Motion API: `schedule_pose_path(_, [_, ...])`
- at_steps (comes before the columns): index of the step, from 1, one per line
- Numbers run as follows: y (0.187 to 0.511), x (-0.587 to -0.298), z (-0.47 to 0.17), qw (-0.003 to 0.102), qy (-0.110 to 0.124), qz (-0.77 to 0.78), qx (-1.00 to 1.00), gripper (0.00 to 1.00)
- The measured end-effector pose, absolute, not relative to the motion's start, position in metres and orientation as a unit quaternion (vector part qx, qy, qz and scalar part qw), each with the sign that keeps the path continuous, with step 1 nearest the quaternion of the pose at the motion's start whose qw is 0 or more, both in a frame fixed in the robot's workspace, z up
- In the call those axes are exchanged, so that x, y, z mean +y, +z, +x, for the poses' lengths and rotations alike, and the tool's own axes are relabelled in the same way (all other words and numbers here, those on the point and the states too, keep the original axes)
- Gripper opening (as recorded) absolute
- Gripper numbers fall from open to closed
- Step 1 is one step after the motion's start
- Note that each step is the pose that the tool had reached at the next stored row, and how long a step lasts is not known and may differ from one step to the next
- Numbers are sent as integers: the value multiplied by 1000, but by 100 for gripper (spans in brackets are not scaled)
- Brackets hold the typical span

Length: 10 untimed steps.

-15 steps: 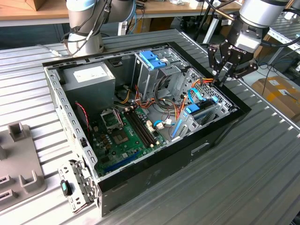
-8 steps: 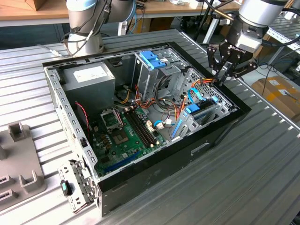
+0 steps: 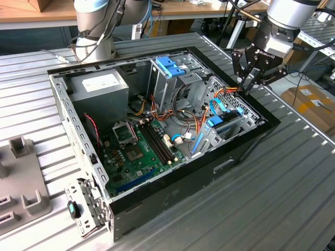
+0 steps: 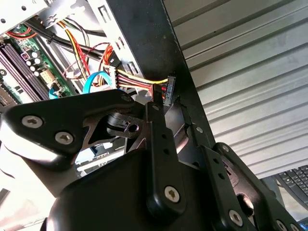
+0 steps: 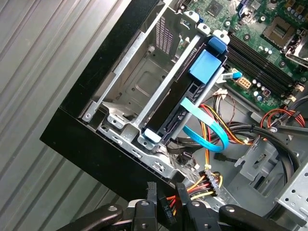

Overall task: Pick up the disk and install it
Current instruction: 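Insert the second disk wire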

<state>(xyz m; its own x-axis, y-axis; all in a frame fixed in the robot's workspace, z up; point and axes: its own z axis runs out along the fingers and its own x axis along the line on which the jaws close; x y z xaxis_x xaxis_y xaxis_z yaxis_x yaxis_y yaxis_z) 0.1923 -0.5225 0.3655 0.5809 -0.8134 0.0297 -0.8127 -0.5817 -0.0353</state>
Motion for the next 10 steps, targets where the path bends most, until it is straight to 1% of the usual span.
schedule_pose_path(10, [365, -518, 195, 10, -21, -910, 413, 30])
